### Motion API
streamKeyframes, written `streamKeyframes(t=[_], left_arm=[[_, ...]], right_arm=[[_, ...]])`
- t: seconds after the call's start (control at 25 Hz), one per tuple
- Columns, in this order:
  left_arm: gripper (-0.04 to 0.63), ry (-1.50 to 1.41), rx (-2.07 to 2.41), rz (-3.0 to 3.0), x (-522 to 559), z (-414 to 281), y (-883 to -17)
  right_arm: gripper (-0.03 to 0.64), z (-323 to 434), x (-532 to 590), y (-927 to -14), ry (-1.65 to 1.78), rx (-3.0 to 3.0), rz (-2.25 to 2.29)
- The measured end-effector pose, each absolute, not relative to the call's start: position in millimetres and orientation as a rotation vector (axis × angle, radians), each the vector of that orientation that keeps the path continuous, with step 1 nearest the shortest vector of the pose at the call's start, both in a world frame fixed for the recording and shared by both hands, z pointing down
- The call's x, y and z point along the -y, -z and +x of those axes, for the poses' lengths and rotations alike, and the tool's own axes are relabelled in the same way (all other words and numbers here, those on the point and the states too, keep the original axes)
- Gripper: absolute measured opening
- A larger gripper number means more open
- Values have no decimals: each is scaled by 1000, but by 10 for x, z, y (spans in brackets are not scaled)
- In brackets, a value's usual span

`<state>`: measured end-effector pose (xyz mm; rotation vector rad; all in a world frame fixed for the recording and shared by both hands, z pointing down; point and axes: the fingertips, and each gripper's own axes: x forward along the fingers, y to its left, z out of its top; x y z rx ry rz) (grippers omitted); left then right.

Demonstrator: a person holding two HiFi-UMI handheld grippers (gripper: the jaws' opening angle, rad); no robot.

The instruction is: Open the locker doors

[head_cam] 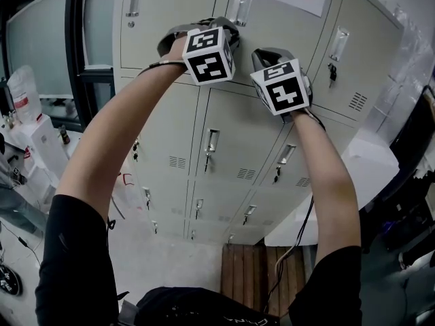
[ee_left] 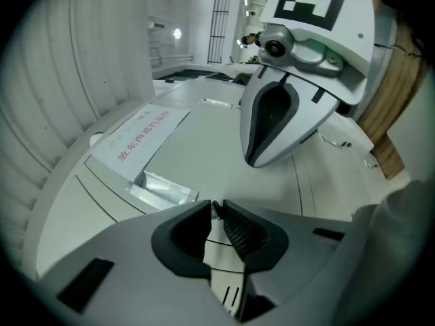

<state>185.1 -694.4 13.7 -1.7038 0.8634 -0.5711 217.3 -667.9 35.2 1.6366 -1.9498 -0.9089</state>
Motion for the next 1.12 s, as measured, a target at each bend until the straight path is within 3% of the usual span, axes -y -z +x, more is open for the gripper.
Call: streamKeyframes(t=[0.6, 1.12], left_arm=[[64, 846, -642, -1166, 6936, 1847, -202], [66, 822, -647, -1168, 6928, 1837, -234]], right_arm=[[32, 2135, 6627, -337, 916, 1930, 1629], [32, 2119, 6629, -345, 931, 1910, 1616]])
